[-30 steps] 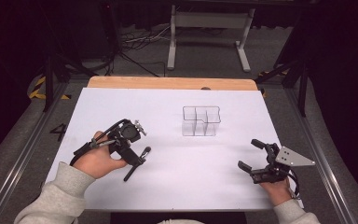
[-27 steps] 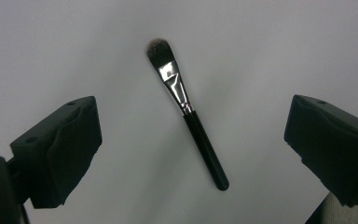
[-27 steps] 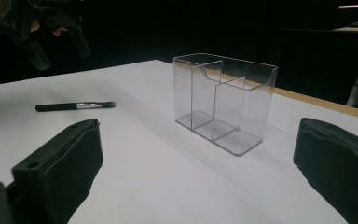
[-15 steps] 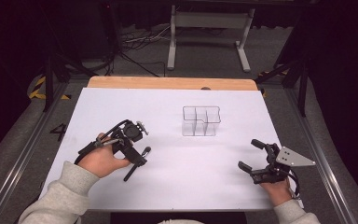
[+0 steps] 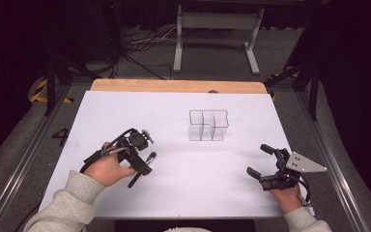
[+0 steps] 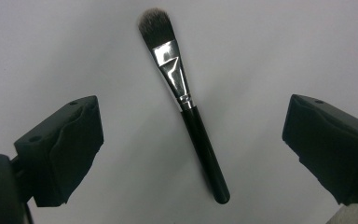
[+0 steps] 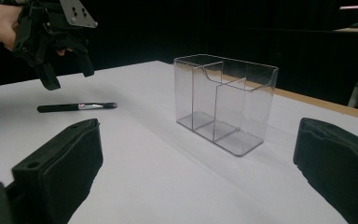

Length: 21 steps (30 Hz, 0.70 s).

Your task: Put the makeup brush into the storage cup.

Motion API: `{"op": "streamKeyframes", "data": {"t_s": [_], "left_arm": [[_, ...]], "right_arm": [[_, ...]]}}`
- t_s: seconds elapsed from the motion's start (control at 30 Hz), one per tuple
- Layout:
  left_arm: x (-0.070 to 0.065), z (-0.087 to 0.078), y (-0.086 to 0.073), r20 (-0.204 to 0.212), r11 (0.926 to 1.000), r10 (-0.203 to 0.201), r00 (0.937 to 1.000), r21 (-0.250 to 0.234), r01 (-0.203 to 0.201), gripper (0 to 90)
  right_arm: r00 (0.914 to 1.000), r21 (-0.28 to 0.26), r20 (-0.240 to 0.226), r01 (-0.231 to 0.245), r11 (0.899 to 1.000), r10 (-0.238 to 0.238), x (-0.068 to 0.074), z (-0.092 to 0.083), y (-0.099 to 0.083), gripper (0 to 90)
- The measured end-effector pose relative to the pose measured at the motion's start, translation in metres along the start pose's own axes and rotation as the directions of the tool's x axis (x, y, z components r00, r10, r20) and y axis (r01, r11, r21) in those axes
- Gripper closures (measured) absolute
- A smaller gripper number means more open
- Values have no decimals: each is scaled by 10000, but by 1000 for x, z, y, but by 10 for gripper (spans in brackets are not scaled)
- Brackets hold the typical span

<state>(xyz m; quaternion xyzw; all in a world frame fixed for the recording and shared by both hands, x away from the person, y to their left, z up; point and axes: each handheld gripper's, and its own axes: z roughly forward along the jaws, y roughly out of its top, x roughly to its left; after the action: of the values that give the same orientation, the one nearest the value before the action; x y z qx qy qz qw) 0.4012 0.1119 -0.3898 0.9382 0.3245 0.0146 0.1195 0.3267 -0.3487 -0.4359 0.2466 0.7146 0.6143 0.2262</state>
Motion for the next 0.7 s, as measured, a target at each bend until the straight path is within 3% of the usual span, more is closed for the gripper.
{"op": "streamKeyframes", "data": {"t_s": [0.37, 0.7], "left_arm": [[0, 10, -2, -198, 9995, -183, 9996, 273, 188, 73], [0, 18, -4, -145, 9988, -102, 9998, 470, 109, 92]], "right_arm": [[10000, 13, 26, 22, 10000, -22, 0, 0, 0, 19], [10000, -70, -45, 11, 10000, -11, 0, -1, 0, 19]]}}
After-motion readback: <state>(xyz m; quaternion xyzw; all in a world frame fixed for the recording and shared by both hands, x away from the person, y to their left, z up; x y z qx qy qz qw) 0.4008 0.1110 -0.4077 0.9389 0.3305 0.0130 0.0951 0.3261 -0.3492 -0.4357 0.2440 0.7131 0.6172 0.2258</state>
